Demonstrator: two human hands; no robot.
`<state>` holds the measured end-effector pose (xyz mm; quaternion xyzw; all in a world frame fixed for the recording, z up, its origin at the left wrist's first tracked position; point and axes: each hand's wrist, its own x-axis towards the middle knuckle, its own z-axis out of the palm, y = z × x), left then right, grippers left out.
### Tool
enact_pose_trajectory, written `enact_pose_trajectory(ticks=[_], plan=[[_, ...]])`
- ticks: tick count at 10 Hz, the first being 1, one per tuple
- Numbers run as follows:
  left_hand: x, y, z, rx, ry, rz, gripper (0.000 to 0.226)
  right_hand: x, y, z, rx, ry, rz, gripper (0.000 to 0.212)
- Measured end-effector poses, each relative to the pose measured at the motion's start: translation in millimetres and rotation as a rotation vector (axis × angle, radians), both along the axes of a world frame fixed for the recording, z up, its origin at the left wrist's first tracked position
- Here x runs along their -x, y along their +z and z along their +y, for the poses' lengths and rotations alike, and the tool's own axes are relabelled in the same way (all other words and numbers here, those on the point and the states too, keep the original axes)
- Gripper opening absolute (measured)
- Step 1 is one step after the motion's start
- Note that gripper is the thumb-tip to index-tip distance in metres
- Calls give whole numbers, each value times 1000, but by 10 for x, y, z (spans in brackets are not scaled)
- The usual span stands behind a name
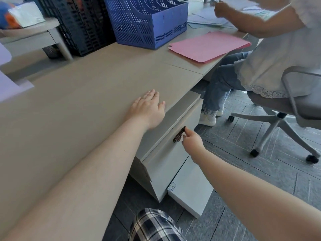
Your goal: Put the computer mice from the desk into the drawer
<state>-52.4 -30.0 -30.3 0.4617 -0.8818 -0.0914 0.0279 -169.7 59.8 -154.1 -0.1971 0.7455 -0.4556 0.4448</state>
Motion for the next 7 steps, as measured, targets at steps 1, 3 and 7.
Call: enact_pose_trajectory(ticks=[1,3,7], plan=[[4,-5,0,1,-3,6,55,-2,25,-66,-26,46,49,61],[16,-9,-6,10,-9,-8,55,-27,52,-114,-18,74,103,63],[44,-14,-20,34,-12,26,54,62,188,-81,-133,283,420,61]])
